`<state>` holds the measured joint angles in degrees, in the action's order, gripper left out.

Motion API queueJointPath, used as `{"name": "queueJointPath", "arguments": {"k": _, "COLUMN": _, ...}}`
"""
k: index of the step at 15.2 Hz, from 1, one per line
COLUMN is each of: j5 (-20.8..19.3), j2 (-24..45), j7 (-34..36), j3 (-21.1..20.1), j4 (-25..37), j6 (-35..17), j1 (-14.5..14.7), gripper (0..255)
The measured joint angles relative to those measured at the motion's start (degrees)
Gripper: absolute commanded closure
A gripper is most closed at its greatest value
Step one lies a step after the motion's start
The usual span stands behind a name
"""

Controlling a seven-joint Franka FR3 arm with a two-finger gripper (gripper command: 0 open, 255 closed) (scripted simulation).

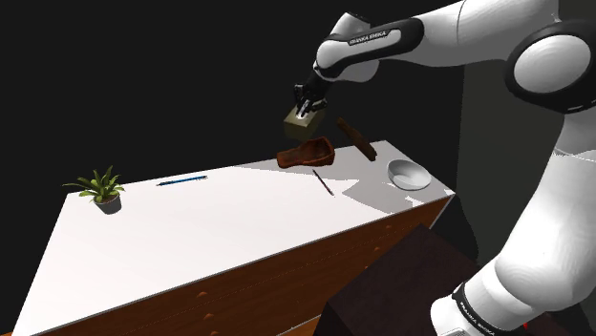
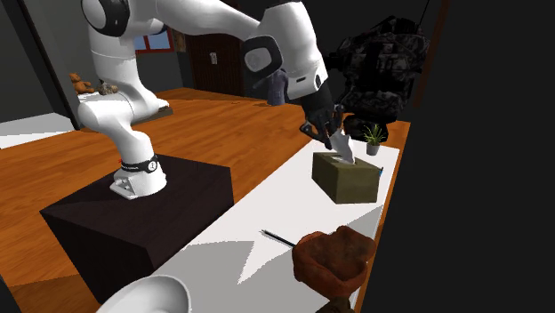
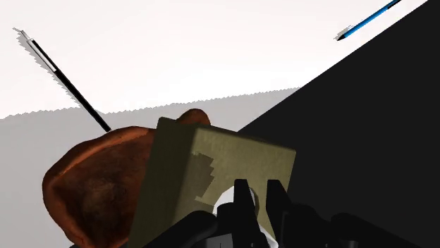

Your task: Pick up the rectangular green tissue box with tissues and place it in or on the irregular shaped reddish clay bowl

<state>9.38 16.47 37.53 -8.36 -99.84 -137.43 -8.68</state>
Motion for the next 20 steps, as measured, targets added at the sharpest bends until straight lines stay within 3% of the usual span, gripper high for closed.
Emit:
{"name": "queueJointPath", "arguments": {"k": 7, "j5": 1.39, "j2": 8.85, "j7": -6.47, "j3": 1.26, "j4": 16.41, "j6": 8.78, "j1": -4.73, "gripper": 255}}
{"name": "queueJointPath", "arguments": {"k": 20, "j5": 2.42, "j2": 12.20, "j7": -9.20, "j3": 0.80, "j4": 12.57, "j6": 1.87, "j1": -5.50, "gripper": 255}}
